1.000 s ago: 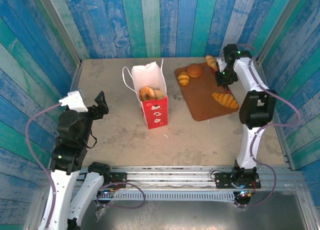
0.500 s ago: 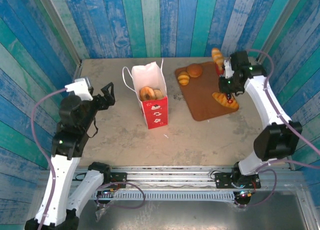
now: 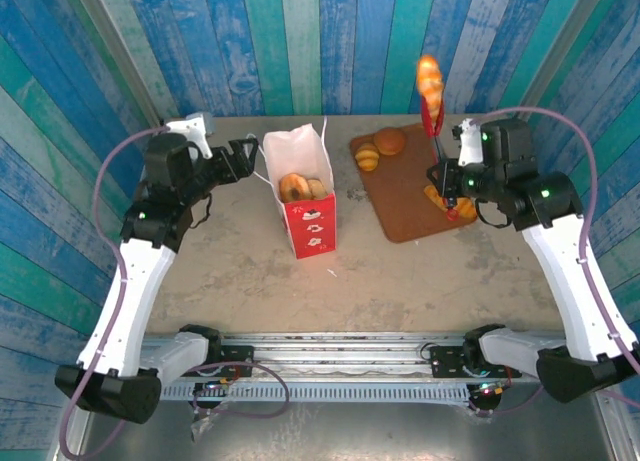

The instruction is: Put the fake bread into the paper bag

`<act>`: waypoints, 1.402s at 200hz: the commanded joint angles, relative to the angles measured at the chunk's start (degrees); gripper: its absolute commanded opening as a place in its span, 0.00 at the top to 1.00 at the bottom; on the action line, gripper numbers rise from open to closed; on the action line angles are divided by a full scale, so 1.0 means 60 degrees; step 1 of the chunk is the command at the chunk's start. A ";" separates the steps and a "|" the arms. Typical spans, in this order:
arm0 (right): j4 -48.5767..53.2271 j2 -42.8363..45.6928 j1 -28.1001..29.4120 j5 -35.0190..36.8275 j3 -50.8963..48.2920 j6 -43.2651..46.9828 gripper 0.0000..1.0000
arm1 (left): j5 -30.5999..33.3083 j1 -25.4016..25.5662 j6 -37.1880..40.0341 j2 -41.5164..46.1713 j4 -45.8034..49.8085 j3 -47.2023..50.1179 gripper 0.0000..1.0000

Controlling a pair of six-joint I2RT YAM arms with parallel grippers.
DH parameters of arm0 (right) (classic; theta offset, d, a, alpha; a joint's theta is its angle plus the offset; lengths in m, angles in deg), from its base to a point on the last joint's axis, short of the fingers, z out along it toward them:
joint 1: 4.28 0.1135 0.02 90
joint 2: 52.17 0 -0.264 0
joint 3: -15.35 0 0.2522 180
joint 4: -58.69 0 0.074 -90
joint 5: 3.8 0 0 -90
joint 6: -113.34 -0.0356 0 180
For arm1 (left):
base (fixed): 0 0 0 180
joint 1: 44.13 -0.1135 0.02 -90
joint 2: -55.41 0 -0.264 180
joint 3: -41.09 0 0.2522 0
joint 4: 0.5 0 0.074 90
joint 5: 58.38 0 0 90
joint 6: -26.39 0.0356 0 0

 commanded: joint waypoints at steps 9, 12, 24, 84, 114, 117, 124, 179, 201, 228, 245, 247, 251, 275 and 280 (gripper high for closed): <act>-0.0269 0.0238 0.0910 0.0028 0.0470 -0.0459 0.94 | -0.0376 0.0016 0.0467 -0.0856 0.0155 -0.0829 0.22; -0.0267 0.0239 0.1001 0.0036 0.0496 -0.0478 0.93 | -0.0357 0.0017 0.0503 -0.0942 0.0168 -0.0870 0.24; -0.0353 0.0261 0.1431 0.0106 0.0600 -0.0539 0.94 | -0.0209 0.0015 0.0635 -0.1215 0.0302 -0.1032 0.29; -0.1522 -0.0095 0.4173 0.0799 0.0782 -0.0807 0.94 | -0.0028 0.0015 0.0994 -0.1714 0.0215 -0.1147 0.48; -0.1867 -0.0732 0.5229 0.1229 0.1156 -0.0825 0.94 | 0.0213 0.0015 0.0920 -0.1709 0.0060 -0.0954 0.59; -0.1886 -0.0809 0.5303 0.1237 0.1192 -0.0835 0.94 | 0.0247 0.0015 0.0921 -0.1693 0.0040 -0.0920 0.60; -0.1991 -0.0963 0.5462 0.1204 0.1252 -0.0875 0.94 | 0.0313 0.0015 0.0921 -0.1678 0.0033 -0.0890 0.63; -0.2598 -0.1865 0.6153 0.0862 0.1122 -0.1466 0.94 | 0.0554 0.0022 0.0847 -0.1411 -0.0084 -0.0580 0.80; -0.2613 -0.1914 0.6190 0.0828 0.0726 -0.1862 0.94 | 0.0671 0.0017 0.0825 -0.1309 -0.0113 -0.0435 0.83; -0.2546 -0.1883 0.6179 0.0801 0.0187 -0.2231 0.93 | 0.0733 0.0016 0.0818 -0.1235 -0.0113 -0.0329 0.86; -0.2300 -0.1991 0.6182 0.0785 0.0065 -0.2303 0.93 | 0.0719 0.0024 0.0811 -0.1220 -0.0117 -0.0311 0.87; -0.2266 -0.2004 0.6190 0.0785 0.0066 -0.2303 0.93 | 0.0730 0.0025 0.0816 -0.1209 -0.0114 -0.0304 0.87; -0.2157 -0.2048 0.6183 0.0785 0.0089 -0.2304 0.93 | 0.0720 0.0023 0.0818 -0.1206 -0.0113 -0.0302 0.87; -0.1838 -0.2177 0.6191 0.0741 0.0062 -0.2335 0.92 | 0.0809 0.0016 0.0871 -0.1163 -0.0071 -0.0316 0.90; -0.1815 -0.2163 0.6185 0.0730 0.0025 -0.2358 0.92 | 0.0828 0.0015 0.0890 -0.1162 -0.0061 -0.0327 0.91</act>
